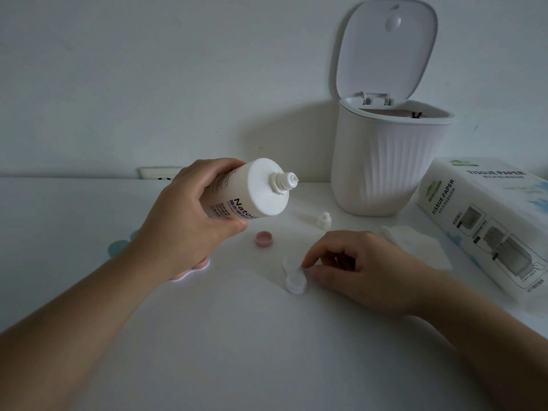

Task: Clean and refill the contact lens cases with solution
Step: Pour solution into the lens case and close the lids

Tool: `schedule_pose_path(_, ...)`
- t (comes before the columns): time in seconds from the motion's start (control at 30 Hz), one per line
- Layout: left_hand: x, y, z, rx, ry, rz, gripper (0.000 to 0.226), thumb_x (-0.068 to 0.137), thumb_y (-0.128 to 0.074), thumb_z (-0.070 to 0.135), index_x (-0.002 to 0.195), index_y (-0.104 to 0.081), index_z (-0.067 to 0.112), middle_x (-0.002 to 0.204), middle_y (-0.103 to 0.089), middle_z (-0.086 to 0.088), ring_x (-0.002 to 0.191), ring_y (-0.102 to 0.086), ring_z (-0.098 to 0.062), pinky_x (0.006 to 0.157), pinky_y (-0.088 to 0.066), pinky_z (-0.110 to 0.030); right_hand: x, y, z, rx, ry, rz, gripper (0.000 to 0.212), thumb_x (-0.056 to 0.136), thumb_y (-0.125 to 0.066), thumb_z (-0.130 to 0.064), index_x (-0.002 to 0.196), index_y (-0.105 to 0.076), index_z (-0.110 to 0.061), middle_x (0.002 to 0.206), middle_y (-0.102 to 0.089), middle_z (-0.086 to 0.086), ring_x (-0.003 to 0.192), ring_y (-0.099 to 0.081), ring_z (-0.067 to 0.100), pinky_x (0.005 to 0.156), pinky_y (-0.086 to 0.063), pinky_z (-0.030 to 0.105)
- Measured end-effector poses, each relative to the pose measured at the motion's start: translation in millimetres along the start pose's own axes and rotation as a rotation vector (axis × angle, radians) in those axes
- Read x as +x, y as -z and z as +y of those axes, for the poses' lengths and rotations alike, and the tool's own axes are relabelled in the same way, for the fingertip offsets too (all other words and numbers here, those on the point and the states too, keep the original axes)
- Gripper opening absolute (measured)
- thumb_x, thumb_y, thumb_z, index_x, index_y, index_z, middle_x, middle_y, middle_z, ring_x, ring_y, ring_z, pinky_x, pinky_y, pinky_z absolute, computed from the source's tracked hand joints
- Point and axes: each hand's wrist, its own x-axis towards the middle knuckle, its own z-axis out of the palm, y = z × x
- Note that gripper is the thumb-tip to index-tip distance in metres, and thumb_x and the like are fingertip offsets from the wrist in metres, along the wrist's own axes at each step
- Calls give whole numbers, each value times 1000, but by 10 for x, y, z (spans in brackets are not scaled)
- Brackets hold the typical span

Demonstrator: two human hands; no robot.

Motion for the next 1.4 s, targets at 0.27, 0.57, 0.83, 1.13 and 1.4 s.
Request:
schedule_pose_path(0.27, 8, -5, -16, 56, -73, -7, 66, 72, -83, 2, 119, -61, 43, 106, -58, 32, 72, -51, 11, 34, -30, -6, 22, -80, -71, -102, -2, -32, 57, 58, -60, -79, 103, -64, -44, 85, -54, -14, 77, -54, 6, 69, -48, 26)
schedule_pose_path(0.57, 20, 9, -63, 114, -138, 11, 68, 72, -83, 2, 117, -59, 47, 108, -57, 34, 83, -52, 8, 33, -34, -8, 30, -143, -83, -10, -1, 50, 26, 70, -78, -53, 92, -74, -38, 78, -58, -12, 73, -56, 7, 63, -40, 15)
schedule_pose_path(0.83, 42, 35, -121, 215, -199, 25, 68, 71, -83, 4, 117, -57, 48, 113, -56, 34, 103, -53, 6, 52, -43, -13, 10, -42, -71, 145, -53, 97, 11, 73, -81, -39, 83, -76, -36, 78, -67, -17, 61, -55, -1, 58, -43, 11)
schedule_pose_path(1.13, 88, 60, -203, 341, -281, 24, 67, 70, -84, 1, 125, -62, 33, 119, -57, 26, 116, -51, -4, 89, -38, -5, -23, 59, -122, 364, -87, 231, 10, 73, -80, -30, 83, -78, -32, 72, -74, -8, 60, -64, 1, 59, -48, 9)
schedule_pose_path(1.4, 107, 67, -218, 443, -375, 24, 68, 69, -86, 0, 128, -63, 26, 123, -58, 19, 119, -49, -7, 96, -31, -3, -33, 76, -183, 415, -91, 314, 8, 75, -80, -25, 81, -79, -30, 70, -73, -10, 58, -61, -1, 56, -43, 3)
